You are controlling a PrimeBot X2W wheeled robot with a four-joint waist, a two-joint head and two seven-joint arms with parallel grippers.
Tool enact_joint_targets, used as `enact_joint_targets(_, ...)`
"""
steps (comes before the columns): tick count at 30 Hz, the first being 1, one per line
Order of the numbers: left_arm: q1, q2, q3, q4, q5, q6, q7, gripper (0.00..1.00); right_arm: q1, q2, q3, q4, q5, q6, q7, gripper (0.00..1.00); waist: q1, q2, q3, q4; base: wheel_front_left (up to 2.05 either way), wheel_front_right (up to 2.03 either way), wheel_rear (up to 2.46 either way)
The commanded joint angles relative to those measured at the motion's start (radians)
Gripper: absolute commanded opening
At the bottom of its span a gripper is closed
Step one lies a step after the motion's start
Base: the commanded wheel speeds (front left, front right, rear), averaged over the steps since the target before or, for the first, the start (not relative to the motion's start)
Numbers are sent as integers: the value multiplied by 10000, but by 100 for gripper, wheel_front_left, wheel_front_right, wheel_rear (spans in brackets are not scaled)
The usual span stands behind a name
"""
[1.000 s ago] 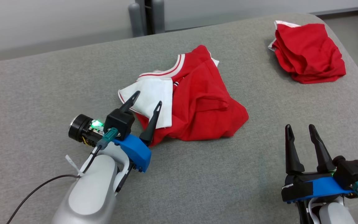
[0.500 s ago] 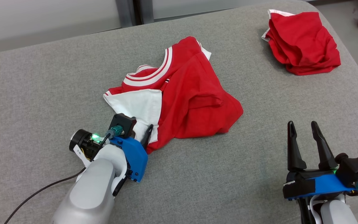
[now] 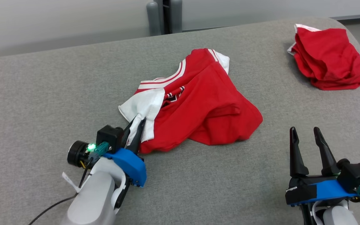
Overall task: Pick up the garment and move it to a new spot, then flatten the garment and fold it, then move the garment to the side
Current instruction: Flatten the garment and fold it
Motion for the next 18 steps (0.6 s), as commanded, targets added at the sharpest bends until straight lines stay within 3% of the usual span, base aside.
enact_joint_targets(1, 277, 60, 144, -164, -121, 117, -139, 0, 104, 11, 17, 17, -43, -8, -50, 100, -1, 0, -233, 336, 0, 0, 0)
enact_joint_targets(15, 4071, 596, 1260, -2363, -1164, 1006, -504, 0, 459, 10, 147, 182, -177, -8, -50, 100, -1, 0, -731, 1360, 0, 0, 0)
enact_joint_targets(16, 4205, 606, 1270, -2450, -1176, 1033, -508, 22, 457, 10, 165, 197, -176, -8, -50, 100, -1, 0, -746, 1390, 0, 0, 0)
enact_joint_targets(17, 4293, 607, 1298, -2581, -1201, 1066, -514, 76, 444, 10, 177, 199, -176, -8, -49, 100, -1, 0, -762, 1413, 0, 0, 0)
enact_joint_targets(18, 4350, 617, 1323, -2721, -1177, 1083, -523, 100, 447, 10, 180, 203, -185, -8, -50, 100, -1, 0, -779, 1435, 0, 0, 0)
